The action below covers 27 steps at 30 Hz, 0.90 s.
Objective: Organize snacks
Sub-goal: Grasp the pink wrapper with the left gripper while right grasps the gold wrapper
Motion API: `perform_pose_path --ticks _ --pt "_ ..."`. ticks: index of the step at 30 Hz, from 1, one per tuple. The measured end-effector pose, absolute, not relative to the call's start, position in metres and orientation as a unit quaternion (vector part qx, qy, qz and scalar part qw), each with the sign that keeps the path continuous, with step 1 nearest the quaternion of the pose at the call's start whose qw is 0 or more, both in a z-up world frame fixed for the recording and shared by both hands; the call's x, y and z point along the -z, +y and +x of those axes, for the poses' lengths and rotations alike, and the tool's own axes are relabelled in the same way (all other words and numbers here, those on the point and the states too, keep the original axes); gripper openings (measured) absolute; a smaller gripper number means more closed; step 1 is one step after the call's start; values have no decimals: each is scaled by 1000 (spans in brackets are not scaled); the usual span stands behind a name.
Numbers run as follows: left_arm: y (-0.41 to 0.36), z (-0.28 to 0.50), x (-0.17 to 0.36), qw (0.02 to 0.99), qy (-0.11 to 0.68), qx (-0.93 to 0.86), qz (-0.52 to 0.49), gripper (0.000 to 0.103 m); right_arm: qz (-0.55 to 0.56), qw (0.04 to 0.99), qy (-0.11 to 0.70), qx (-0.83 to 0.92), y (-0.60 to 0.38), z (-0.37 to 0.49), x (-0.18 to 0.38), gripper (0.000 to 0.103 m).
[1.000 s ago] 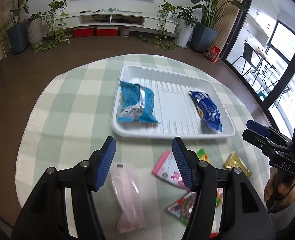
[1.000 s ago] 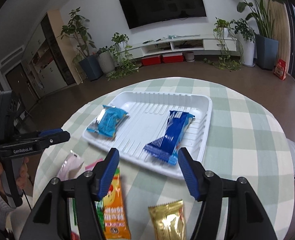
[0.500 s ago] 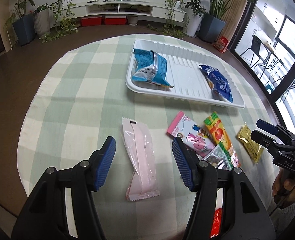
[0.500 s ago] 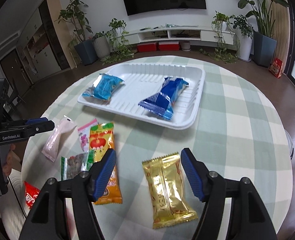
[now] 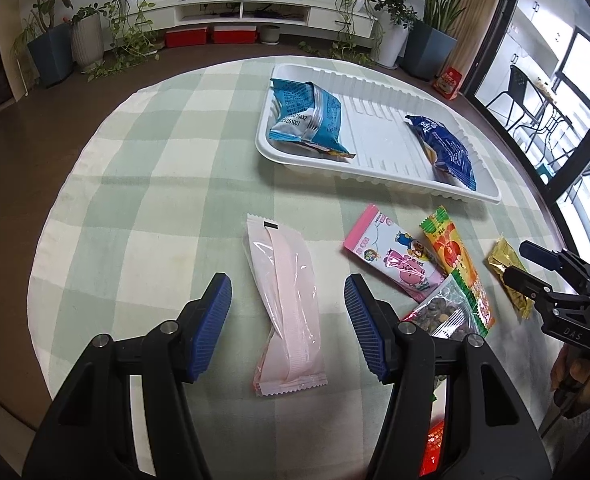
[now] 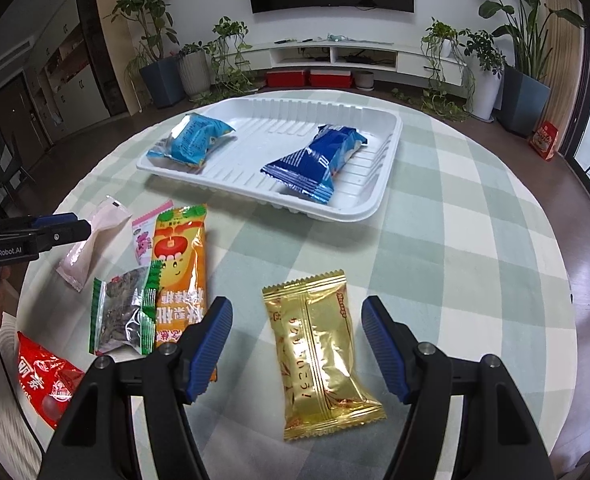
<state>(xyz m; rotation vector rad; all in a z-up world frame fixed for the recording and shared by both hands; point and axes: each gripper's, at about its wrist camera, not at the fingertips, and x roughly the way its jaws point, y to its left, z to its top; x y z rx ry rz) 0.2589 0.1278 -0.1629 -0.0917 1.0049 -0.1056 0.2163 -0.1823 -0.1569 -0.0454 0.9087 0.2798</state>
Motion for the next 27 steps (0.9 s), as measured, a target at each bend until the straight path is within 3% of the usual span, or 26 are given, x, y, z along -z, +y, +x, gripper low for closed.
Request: perform_pose_path --ticks 23,27 --pt "129 268 186 865 498 42 -48 57 -40 874 469 -122 -186 217 173 71" --pt "128 268 190 865 498 42 -44 57 -54 876 466 -113 -185 216 172 63"
